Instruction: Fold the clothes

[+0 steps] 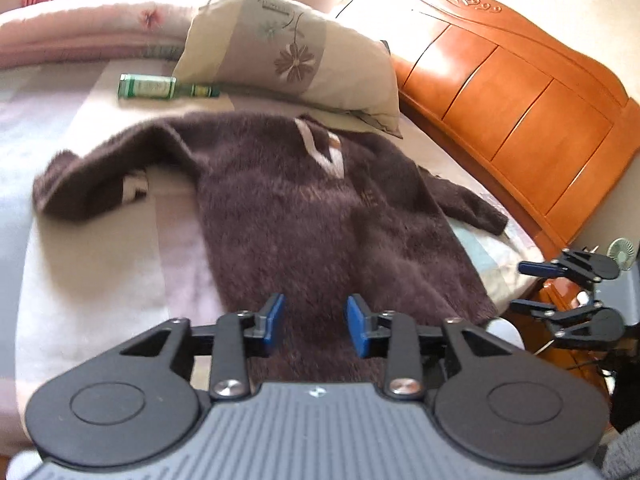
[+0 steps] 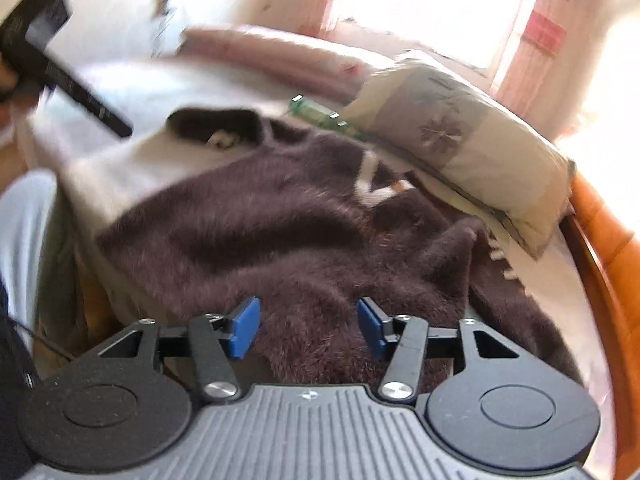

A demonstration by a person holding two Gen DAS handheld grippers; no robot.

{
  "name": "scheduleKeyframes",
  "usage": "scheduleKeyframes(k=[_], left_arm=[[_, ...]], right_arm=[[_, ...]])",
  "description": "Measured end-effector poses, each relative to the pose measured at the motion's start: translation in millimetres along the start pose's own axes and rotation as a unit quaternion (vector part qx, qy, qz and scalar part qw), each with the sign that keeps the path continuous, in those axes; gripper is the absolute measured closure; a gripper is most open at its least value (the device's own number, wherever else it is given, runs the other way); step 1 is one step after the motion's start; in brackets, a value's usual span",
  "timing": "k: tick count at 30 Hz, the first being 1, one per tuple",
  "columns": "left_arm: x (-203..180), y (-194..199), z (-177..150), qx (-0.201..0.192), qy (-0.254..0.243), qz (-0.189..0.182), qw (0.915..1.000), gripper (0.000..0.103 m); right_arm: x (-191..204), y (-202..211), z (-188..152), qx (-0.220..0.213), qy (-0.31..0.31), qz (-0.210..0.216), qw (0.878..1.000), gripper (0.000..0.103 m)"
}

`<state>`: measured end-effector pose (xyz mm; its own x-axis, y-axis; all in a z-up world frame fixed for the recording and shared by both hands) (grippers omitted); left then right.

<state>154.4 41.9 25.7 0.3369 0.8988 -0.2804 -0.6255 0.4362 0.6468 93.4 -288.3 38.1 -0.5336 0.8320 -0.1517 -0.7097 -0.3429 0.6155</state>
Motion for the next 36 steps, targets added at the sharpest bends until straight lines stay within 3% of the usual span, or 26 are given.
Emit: scheduleKeyframes(k=[1, 3, 5, 9, 12, 16, 20, 21, 25, 29, 32, 36], left_arm=[[-2.0, -5.9, 6.2, 0.001, -0.011, 0.004, 0.9999, 0.053], [-6.8, -28.2, 21.4, 0.005, -0.045, 0.015, 0.9988, 0.044], [-11.5, -50.5, 36.6, 0.010, -0.079, 0.027, 0.9964, 0.032], [-13.6, -113.5, 54.9, 0.018, -0.136, 0.025, 0.9902, 0.030], [-9.3, -169.1, 52.9, 0.046, -0.160, 0.016, 0.9858, 0.031], [1.9, -215.1, 36.6, 0.073, -0.159, -0.028, 0.9841, 0.030], [33.8, -200.4, 21.7, 0.063, -0.135, -0.056, 0.9872, 0.029], [41.6, -191.9, 17.6, 0.061, -0.133, -0.056, 0.9876, 0.029], [58.2, -164.1, 1.7, 0.071, -0.144, -0.029, 0.9865, 0.030], [51.3, -159.8, 17.9, 0.089, -0.139, -0.012, 0.9863, 0.029], [39.2, -163.0, 38.2, 0.057, -0.132, -0.021, 0.9894, 0.018], [25.9, -180.8, 48.2, 0.052, -0.117, -0.021, 0.9915, 0.018]], right_arm=[[-7.7, -0.8, -0.4, 0.000, -0.021, -0.008, 1.000, 0.039], [-24.0, -7.0, -3.4, 0.005, -0.062, -0.024, 0.998, 0.031], [-35.7, -20.3, -7.4, 0.014, -0.094, -0.025, 0.995, 0.030], [-58.5, -62.8, -8.8, 0.032, -0.156, -0.024, 0.987, 0.018], [-79.1, -108.3, -7.5, 0.045, -0.203, -0.021, 0.978, 0.018], [-99.3, -172.7, 2.2, 0.059, -0.209, -0.037, 0.975, 0.018], [-105.5, -208.7, -20.4, 0.113, -0.189, -0.036, 0.975, 0.017], [-106.8, -201.4, -27.8, 0.097, -0.182, -0.027, 0.978, 0.017], [-118.7, -169.7, -54.5, 0.105, -0.208, -0.024, 0.972, 0.017], [-122.4, -149.5, -53.3, 0.111, -0.222, -0.009, 0.969, 0.016], [-146.8, -139.3, -39.8, 0.067, -0.286, -0.002, 0.956, 0.010], [-208.1, -146.8, -43.2, 0.014, -0.429, 0.027, 0.903, 0.005]])
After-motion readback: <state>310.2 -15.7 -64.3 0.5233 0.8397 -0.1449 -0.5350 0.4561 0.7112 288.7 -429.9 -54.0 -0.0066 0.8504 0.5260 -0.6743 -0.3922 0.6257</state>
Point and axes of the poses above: each gripper's, at about its wrist camera, not at the fingertips, and y roughly against the way its jaws point, x to its left, z to its top, the point moved 6 cm from there along -y, roughly the way its jaws point, and after that the axes turned 3 degrees about -y, right-handed, at the moved point
